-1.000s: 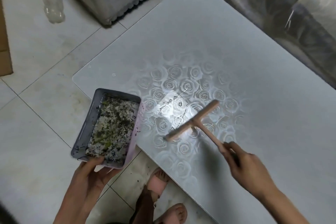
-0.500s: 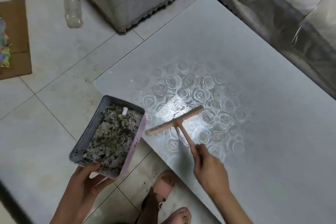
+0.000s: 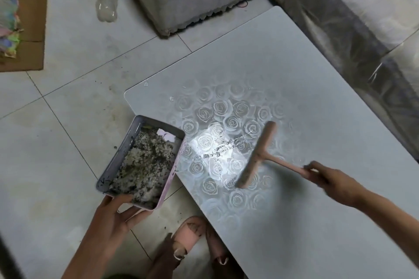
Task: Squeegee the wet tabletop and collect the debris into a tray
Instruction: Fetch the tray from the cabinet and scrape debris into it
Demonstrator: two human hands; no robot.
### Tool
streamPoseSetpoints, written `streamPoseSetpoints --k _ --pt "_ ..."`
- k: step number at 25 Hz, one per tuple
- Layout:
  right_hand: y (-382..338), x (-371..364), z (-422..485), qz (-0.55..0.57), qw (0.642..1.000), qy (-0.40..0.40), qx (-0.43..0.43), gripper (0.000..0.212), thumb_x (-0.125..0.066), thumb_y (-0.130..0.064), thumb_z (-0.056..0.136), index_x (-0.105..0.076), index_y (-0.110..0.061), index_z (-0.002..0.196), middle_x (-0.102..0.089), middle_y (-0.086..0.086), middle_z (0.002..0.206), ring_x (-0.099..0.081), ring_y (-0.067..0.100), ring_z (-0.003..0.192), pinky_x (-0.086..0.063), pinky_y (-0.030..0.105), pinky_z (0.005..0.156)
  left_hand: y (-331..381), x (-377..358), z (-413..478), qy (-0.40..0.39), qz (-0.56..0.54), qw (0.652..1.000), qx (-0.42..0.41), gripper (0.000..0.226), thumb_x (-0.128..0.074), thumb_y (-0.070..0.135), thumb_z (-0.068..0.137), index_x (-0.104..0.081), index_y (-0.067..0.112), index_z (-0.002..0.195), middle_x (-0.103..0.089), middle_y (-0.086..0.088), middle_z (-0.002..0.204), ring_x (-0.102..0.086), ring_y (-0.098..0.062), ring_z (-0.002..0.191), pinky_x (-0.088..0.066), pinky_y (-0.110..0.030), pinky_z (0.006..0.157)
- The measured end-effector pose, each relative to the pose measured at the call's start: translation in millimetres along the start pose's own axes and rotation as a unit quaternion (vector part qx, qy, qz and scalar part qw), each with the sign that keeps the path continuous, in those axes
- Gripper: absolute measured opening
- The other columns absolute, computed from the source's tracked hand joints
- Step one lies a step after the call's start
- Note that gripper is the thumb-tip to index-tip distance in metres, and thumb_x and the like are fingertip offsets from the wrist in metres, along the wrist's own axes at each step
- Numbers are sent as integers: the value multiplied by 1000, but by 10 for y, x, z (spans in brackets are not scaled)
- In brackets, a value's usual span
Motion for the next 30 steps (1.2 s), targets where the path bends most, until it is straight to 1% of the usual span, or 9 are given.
streamPoseSetpoints --k 3,6,11,16,18,20,24,28,30 --pt "-467 -88 342 29 995 -1 98 20 -45 -26 99 -52 -27 118 -57 -9 90 -53 18 78 -43 32 71 -103 -59 29 11 -1 1000 -9 37 -45 -6 86 -56 17 114 -69 -6 105 -71 -36 80 -59 -45 56" --pt "-86 357 430 -50 989 36 134 19 -45 -37 97 -52 -40 115 -63 -17 99 -62 16 85 -45 30 72 -178 -257 22 16 0 1000 -23 39 -45 -5 87 -54 17 119 -65 -8 109 -64 -40 93 -59 -46 56" --pt "1021 942 395 -119 992 14 31 8 -45 -49 94 -46 -54 100 -63 -19 79 -60 4 73 -47 27 67 -370 -634 -30 30 -35 999 -9 33 -42 -1 93 -53 10 122 -63 -15 111 -65 -43 93 -58 -53 64" --pt "282 538 1048 -119 967 -14 224 30 -49 -25 94 -49 -40 120 -64 -10 109 -61 16 96 -47 33 81 -582 -1059 16 37 -14 999 -34 18 -44 1 89 -58 1 100 -70 -12 80 -70 -38 69 -59 -46 58" --pt "300 680 1108 -112 962 12 248 23 -47 -38 95 -49 -46 116 -65 -15 104 -62 13 91 -47 32 78 -607 -1187 55 40 -18 998 -42 17 -44 1 89 -59 0 97 -66 -14 82 -70 -38 67 -60 -46 59" --pt "811 1087 1151 -108 976 23 185 21 -40 -62 89 -47 -56 107 -66 -19 87 -63 10 81 -48 31 73 -616 -1329 126 43 -22 998 -45 18 -43 1 90 -58 1 98 -63 -14 88 -70 -37 66 -59 -47 62" --pt "1890 1965 1390 -101 983 124 84 64 -25 -94 60 -54 -51 97 -62 -12 58 -61 9 55 -52 33 61 -582 -1561 266 29 -39 998 -46 19 -42 2 92 -58 6 100 -70 -12 87 -71 -34 67 -58 -50 62" --pt "822 1851 1848 -156 967 89 179 16 -46 -58 88 -54 -46 94 -57 -17 61 -62 8 66 -42 25 64 -536 -1689 410 25 -51 997 -60 21 -42 2 91 -60 10 101 -74 -8 79 -72 -34 69 -57 -52 61" --pt "88 1551 2075 -173 942 68 280 12 -45 -43 96 -55 -38 103 -59 -17 72 -63 15 79 -36 27 73 -512 -1703 477 23 -51 996 -67 25 -42 1 89 -61 11 103 -75 -9 87 -71 -36 72 -56 -53 63"
Point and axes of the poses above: each hand's wrist, its own z-axis towards the middle knuckle, its own x-axis out of the back of the hand, y = z × x, the point moved 2 cm from there along z, towards the middle knuckle
